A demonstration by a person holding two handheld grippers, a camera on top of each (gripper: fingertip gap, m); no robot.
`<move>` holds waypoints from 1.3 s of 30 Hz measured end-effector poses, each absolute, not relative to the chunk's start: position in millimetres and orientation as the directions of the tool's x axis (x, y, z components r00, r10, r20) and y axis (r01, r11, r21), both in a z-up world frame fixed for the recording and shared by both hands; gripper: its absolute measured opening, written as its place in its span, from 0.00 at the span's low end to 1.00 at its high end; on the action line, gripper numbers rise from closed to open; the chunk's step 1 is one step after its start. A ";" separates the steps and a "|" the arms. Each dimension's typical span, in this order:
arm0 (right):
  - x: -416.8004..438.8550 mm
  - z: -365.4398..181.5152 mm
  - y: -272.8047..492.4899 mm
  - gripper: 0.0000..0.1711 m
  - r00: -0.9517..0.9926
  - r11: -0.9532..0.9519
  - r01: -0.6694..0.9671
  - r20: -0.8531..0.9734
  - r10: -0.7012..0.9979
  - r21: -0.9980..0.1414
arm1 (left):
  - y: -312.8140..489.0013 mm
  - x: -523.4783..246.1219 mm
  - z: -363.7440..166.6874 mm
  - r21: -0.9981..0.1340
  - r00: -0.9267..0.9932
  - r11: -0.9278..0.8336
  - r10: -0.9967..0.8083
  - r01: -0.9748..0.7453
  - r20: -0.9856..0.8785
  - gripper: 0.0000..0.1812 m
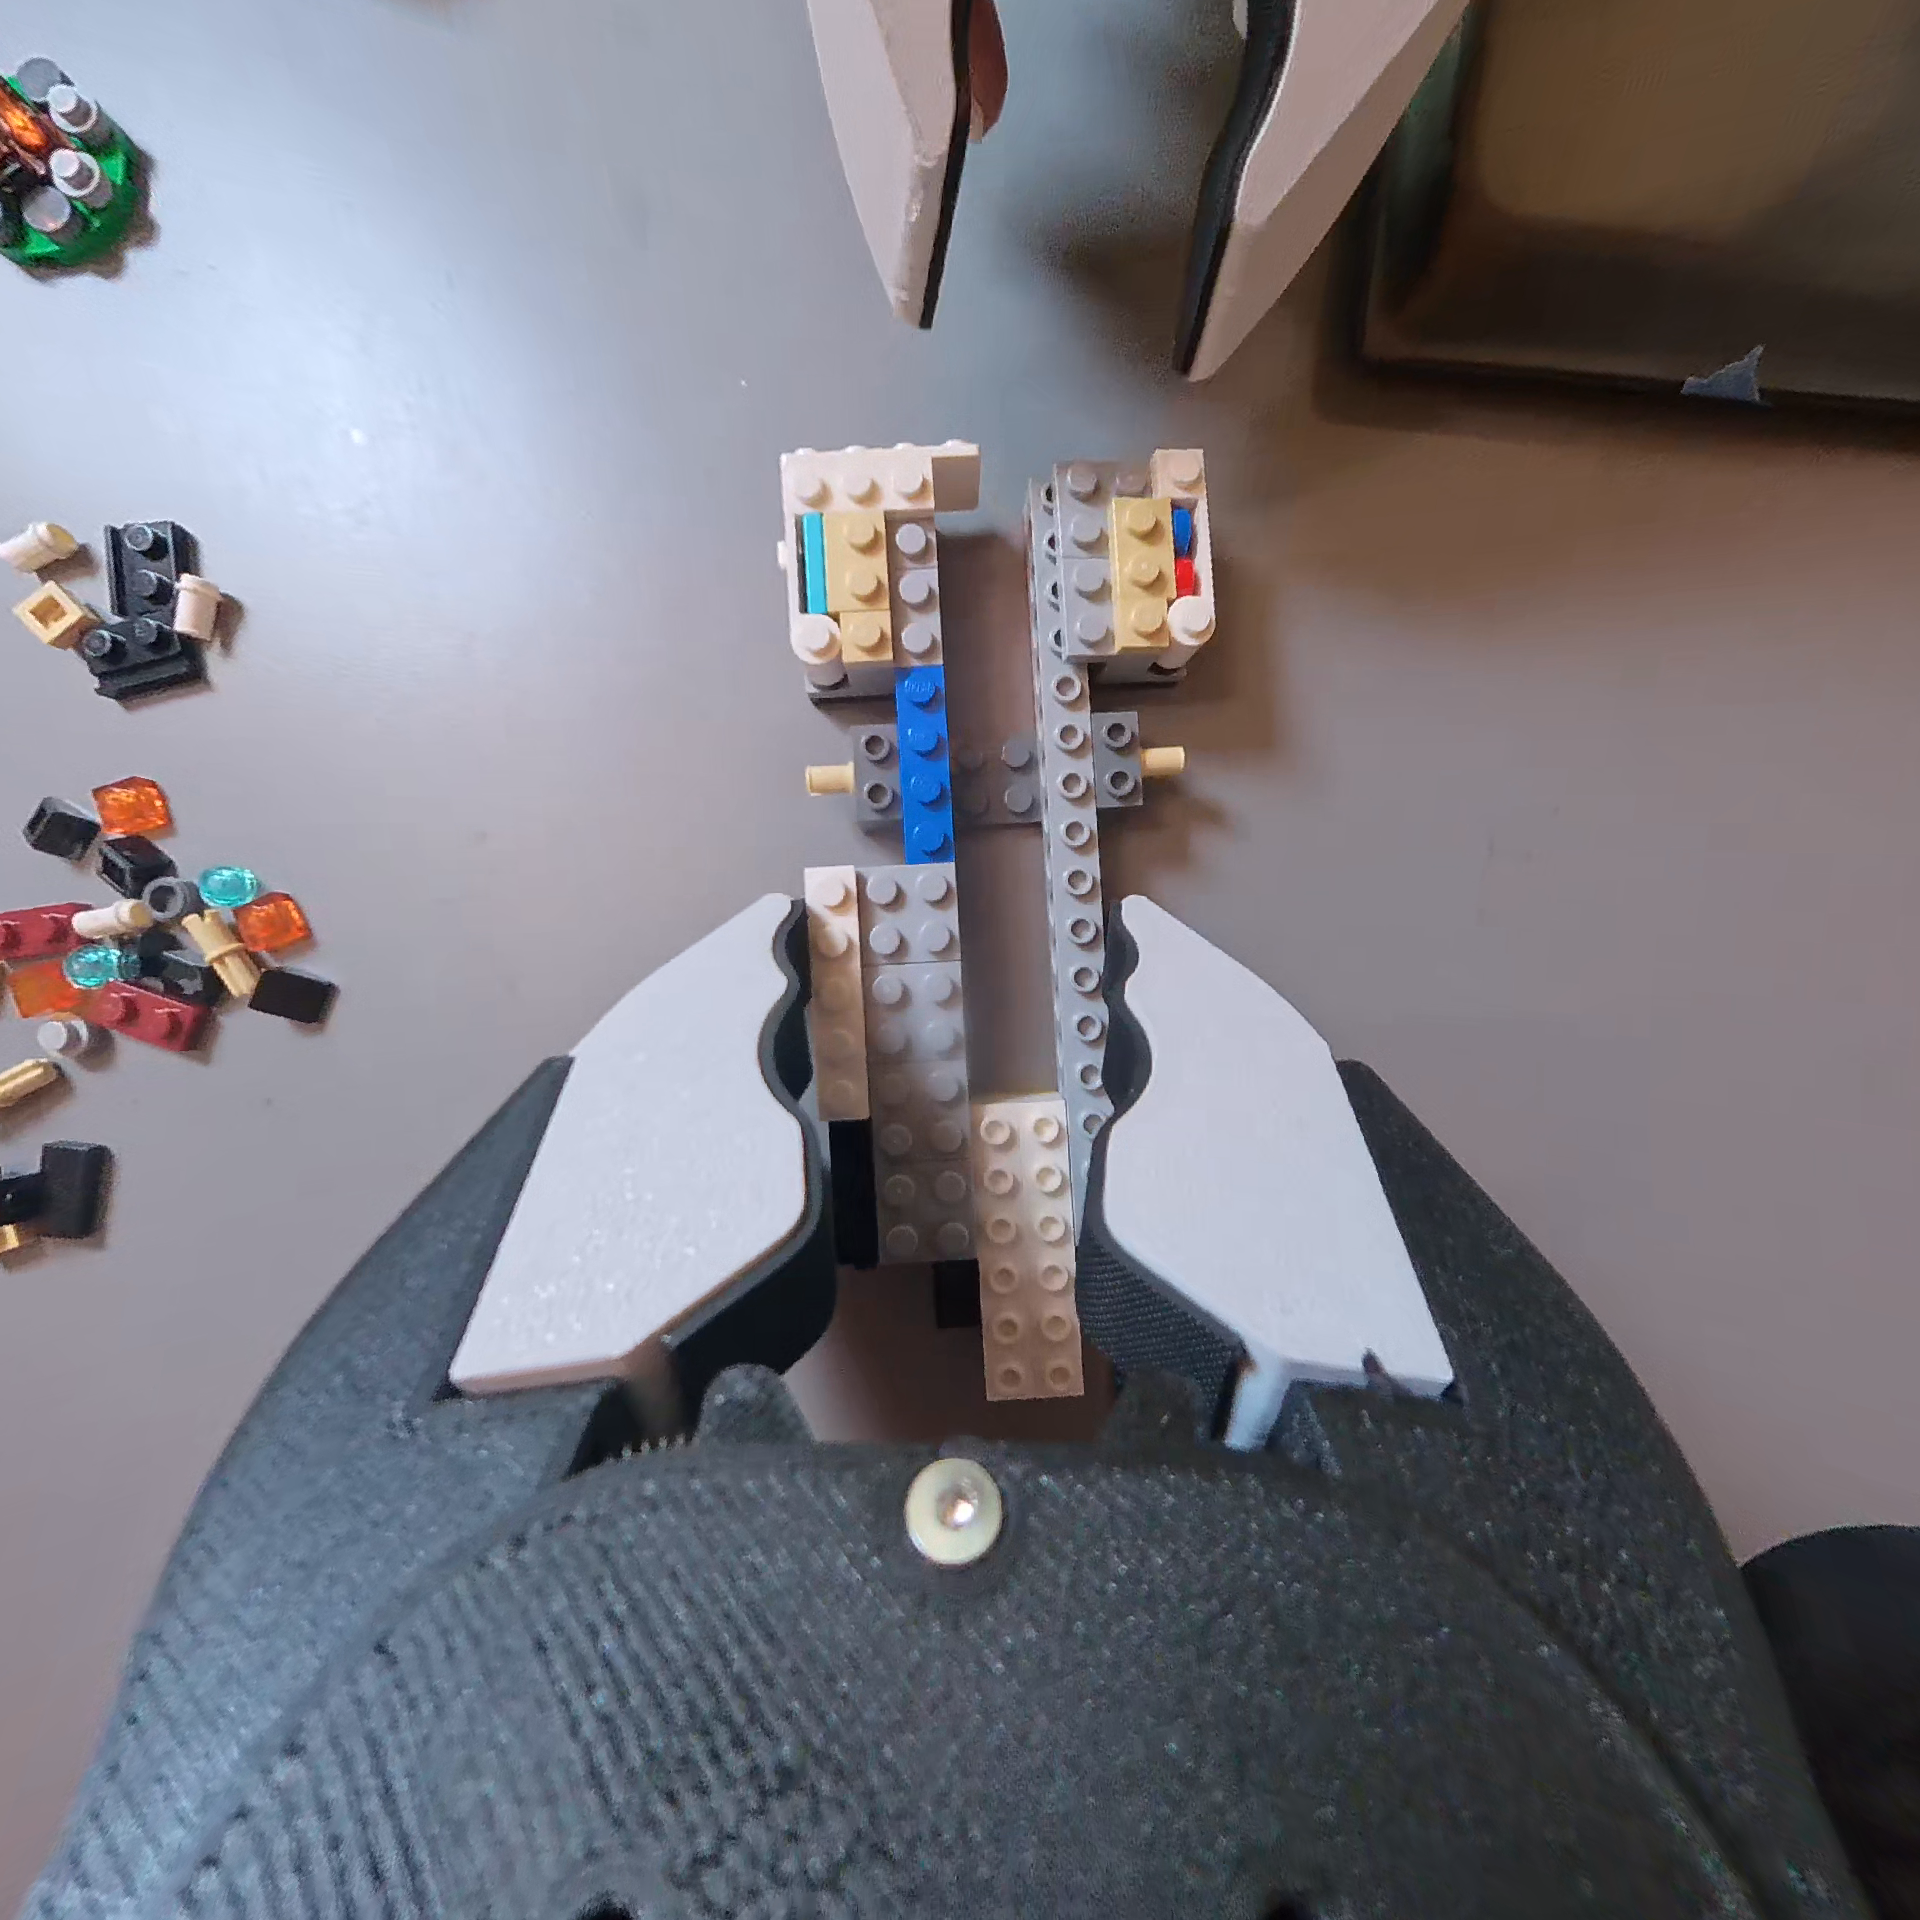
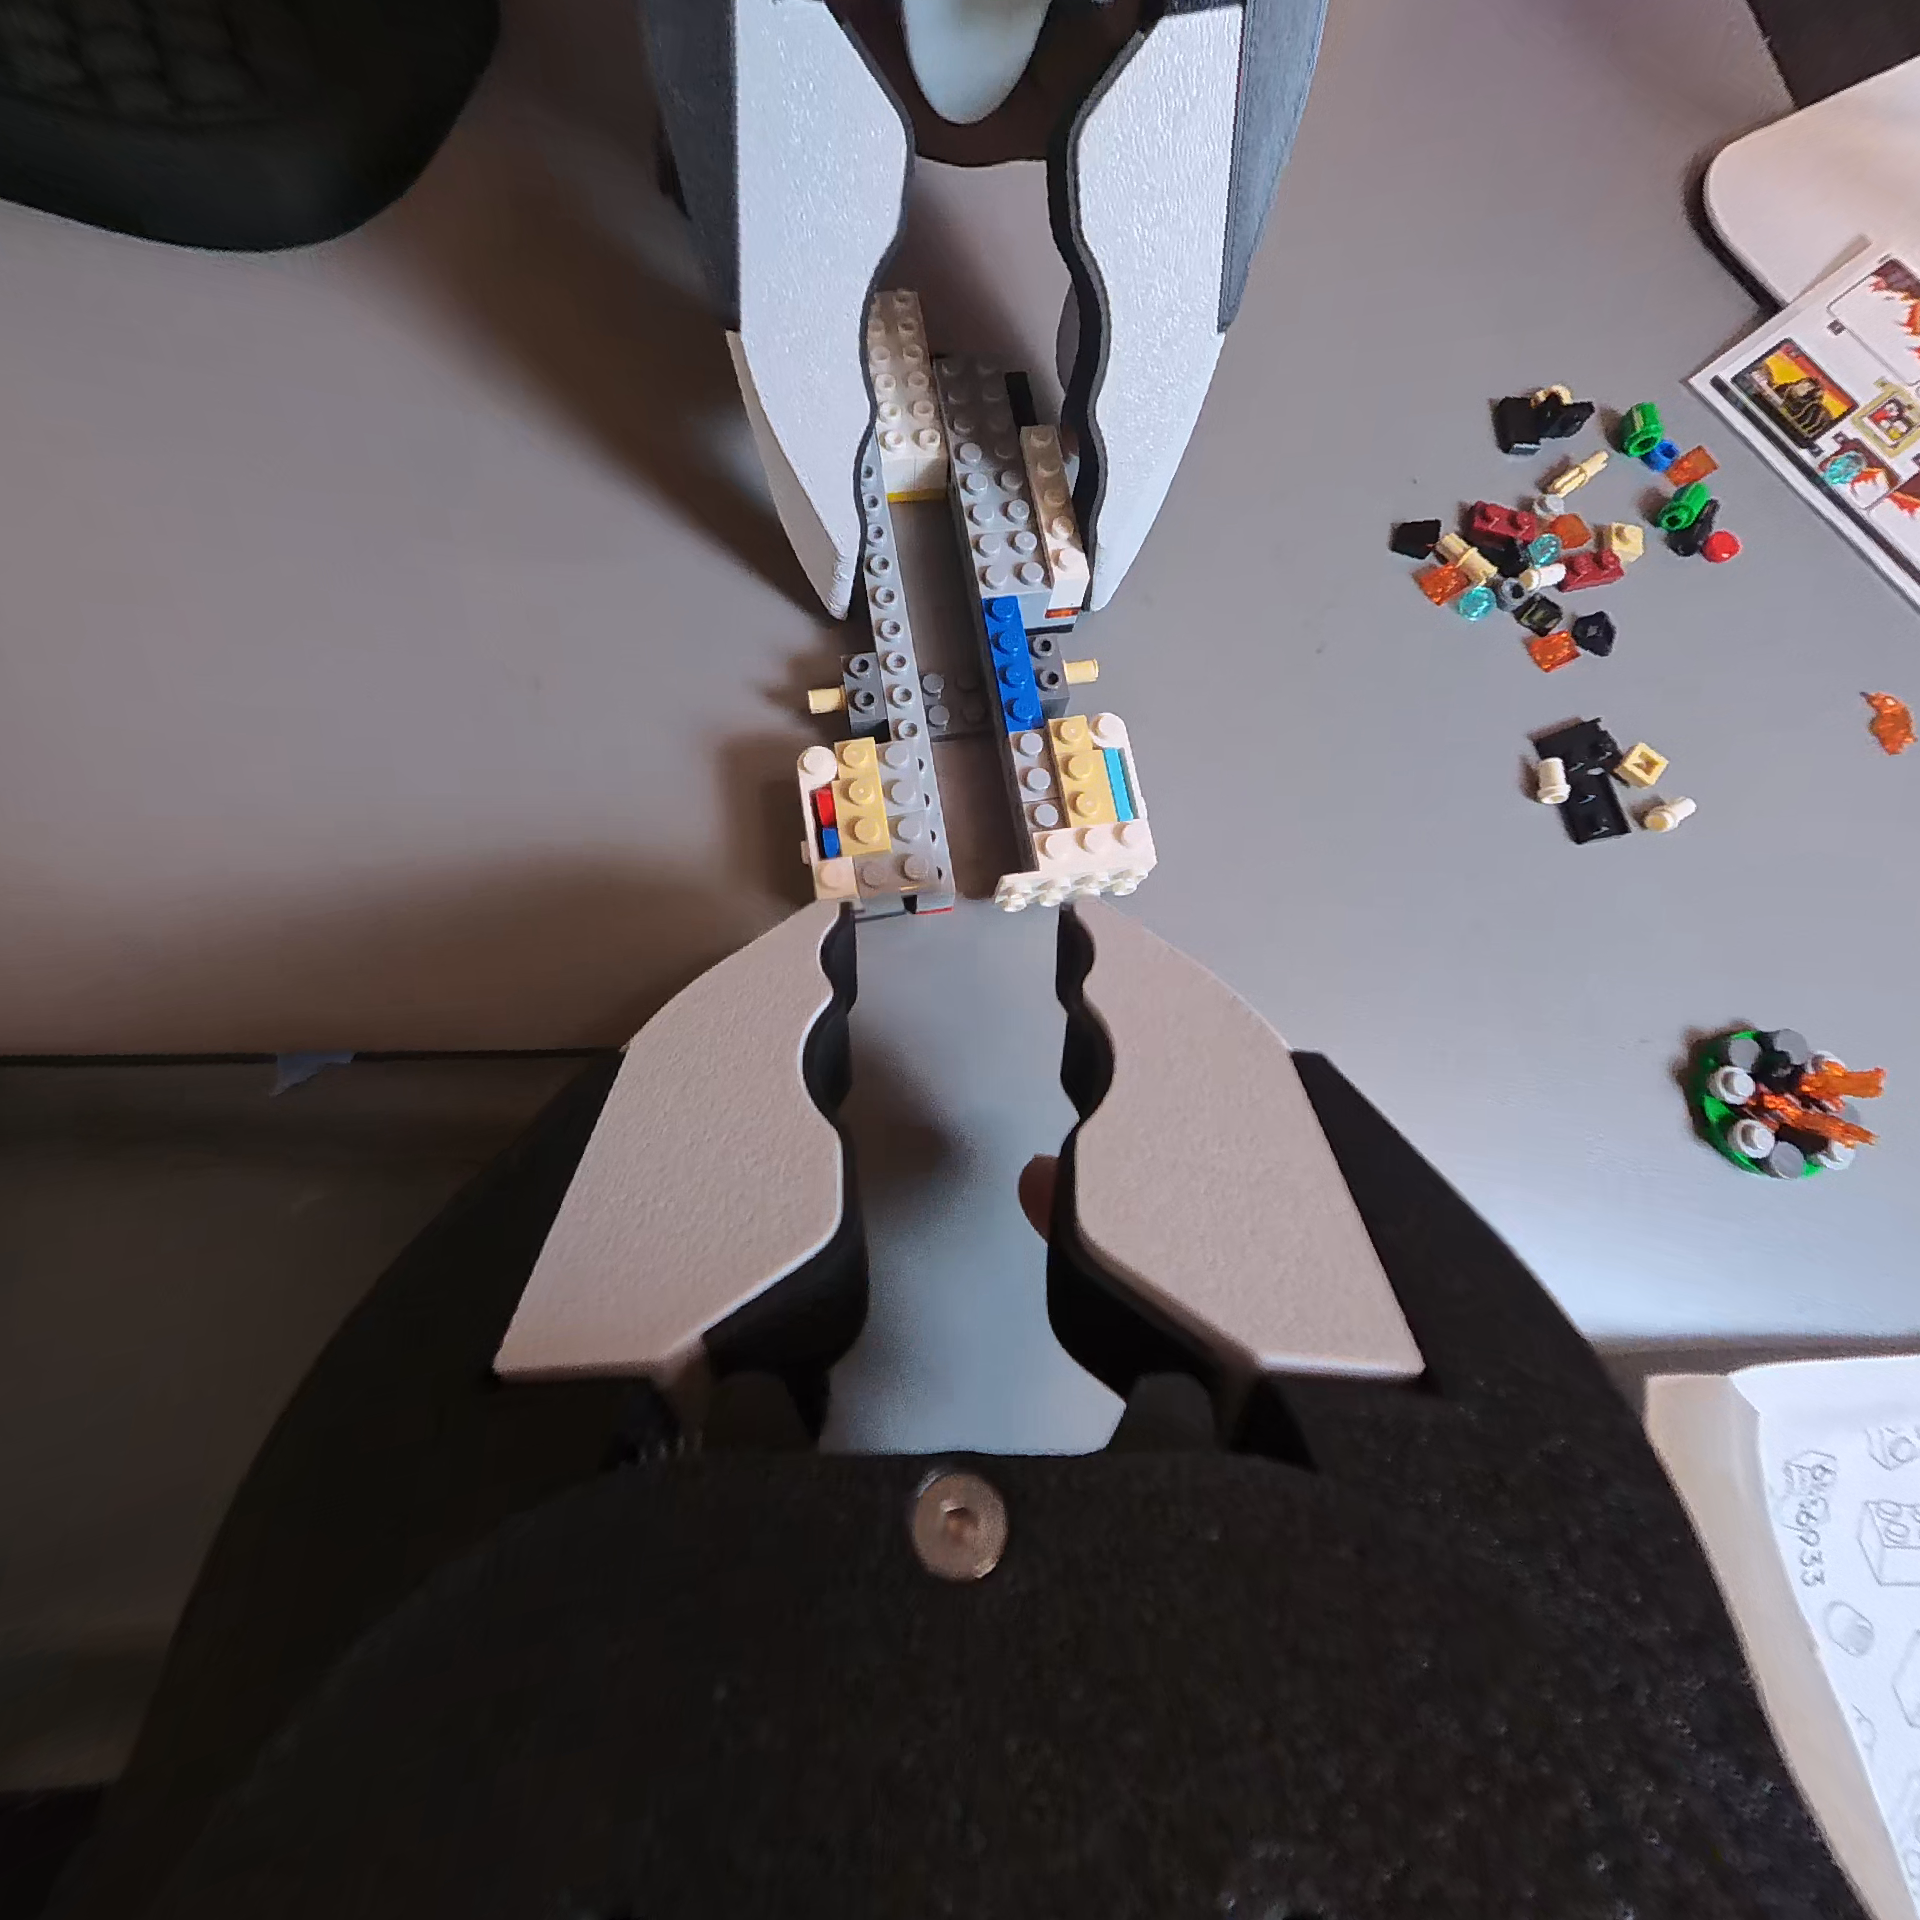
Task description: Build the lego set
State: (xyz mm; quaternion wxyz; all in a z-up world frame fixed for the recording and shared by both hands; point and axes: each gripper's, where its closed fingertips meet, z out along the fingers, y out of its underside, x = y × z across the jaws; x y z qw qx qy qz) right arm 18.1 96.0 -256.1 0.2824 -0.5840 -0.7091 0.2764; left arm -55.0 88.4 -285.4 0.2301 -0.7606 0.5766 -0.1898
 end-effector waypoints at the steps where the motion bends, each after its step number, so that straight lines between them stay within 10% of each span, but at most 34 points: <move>1: 17.4 -253.8 94.1 0.21 -0.165 0.173 0.665 0.083 0.983 -0.726 | 88.4 -55.0 -285.4 -0.570 0.263 -0.229 -0.965 -0.789 0.025 0.30; 39: 2.6 -280.9 65.1 0.16 -0.206 0.225 0.790 0.098 0.974 -0.570 | 79.8 -54.2 -285.0 -0.546 0.191 -0.150 -0.981 -0.825 -0.020 0.30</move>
